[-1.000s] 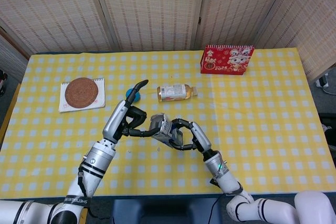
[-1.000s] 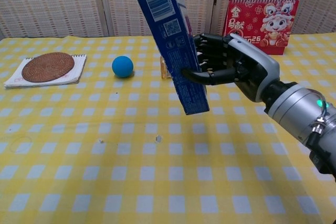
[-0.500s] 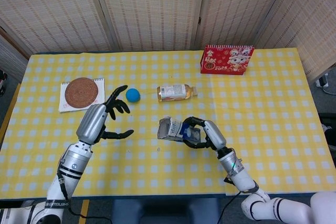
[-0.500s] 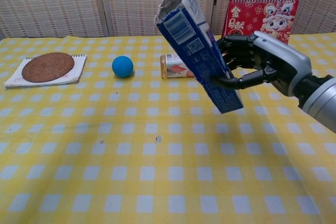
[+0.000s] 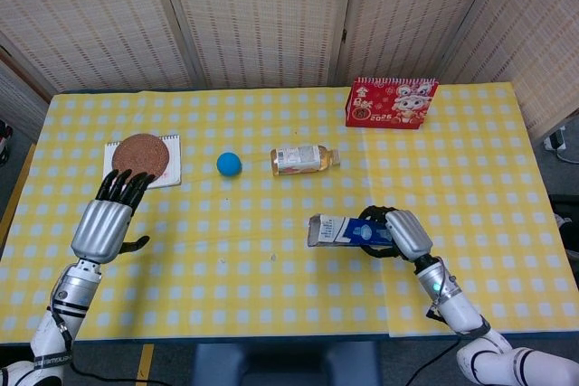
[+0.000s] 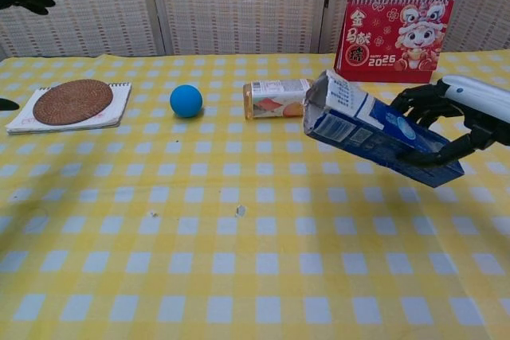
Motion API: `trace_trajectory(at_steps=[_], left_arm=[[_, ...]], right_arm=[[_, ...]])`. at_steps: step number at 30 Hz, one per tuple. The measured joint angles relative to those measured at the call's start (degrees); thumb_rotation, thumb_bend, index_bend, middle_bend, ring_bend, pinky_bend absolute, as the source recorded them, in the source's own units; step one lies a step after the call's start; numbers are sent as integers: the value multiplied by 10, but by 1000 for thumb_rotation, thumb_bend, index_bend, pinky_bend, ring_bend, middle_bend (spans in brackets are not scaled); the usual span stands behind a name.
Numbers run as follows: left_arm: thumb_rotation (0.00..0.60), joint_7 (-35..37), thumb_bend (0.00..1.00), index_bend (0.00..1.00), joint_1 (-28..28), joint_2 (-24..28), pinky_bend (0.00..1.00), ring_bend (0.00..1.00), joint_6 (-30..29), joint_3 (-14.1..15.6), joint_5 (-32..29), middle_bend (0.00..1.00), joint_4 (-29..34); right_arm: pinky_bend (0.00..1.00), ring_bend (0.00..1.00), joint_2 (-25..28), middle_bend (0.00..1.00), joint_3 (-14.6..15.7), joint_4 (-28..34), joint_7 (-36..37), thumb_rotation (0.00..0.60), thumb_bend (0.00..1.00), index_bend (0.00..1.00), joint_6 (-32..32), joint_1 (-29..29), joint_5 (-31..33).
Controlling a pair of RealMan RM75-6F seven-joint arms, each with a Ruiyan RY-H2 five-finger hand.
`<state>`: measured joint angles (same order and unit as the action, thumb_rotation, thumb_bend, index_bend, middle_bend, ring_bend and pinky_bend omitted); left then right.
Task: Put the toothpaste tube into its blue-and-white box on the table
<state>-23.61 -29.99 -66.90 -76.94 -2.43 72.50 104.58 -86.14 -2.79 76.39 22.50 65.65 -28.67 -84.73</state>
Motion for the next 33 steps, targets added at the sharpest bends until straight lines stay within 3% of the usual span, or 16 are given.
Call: trace_trajectory(at_steps=[7,11,21,28,33], left_arm=[[600,31,168,41,2,-5,19,29,52,4,-5,113,-12],[600,41,168,37,4,-11,19,28,63,5,0,113,-19],[600,61,168,31,17,-10,19,29,66,-1,11,113,-20],[600,72,169,31,29,0,15,29,61,0,18,113,-11],[600,71,172,31,53,22,0,29,45,12,22,113,0]], right_arm=[[409,391,-5,384,5,-20,-37,600,311,508,-30,1,14],[398,364,-7,337,6,-21,-52,600,311,458,-54,-4,22],[267,199,-6,104,11,-19,-35,600,311,94,-61,-11,2],[176,118,34,18,12,26,-35,600,311,14,-43,-5,-8],[65,13,87,0,16,77,-85,600,311,0,-21,11,-9]])
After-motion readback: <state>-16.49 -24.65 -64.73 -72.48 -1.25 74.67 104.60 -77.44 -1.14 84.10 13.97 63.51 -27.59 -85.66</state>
